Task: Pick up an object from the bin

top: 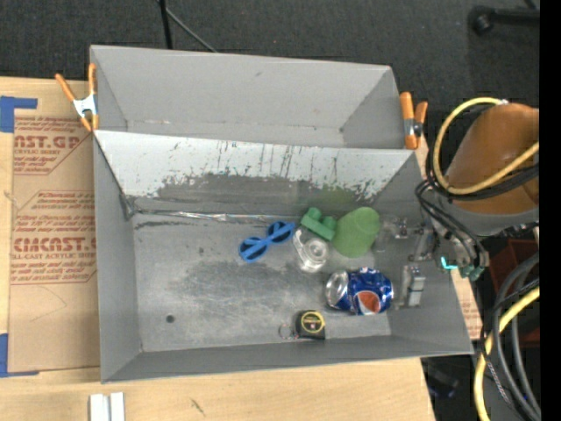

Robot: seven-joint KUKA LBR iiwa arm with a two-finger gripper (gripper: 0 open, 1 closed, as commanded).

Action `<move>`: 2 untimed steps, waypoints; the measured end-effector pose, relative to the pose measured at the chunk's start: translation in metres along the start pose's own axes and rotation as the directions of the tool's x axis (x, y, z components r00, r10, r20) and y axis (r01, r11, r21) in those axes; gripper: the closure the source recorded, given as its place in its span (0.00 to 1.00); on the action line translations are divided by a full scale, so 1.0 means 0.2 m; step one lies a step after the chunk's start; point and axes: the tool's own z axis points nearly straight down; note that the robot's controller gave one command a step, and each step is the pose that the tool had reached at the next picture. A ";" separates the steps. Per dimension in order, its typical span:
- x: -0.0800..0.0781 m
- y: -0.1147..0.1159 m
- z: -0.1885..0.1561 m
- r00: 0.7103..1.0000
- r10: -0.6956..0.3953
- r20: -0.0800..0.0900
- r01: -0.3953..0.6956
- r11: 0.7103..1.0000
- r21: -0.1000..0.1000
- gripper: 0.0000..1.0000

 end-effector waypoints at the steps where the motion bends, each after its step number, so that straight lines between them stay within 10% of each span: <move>1: 0.02 -0.03 0.58 0.975 0.220 0.001 -0.220 0.975 -0.002 0.00; 2: -0.08 0.07 0.41 0.927 0.376 0.008 -0.376 0.927 -0.004 0.00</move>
Offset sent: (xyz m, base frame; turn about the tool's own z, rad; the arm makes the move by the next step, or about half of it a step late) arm -0.0029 -0.0066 -0.1116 0.2219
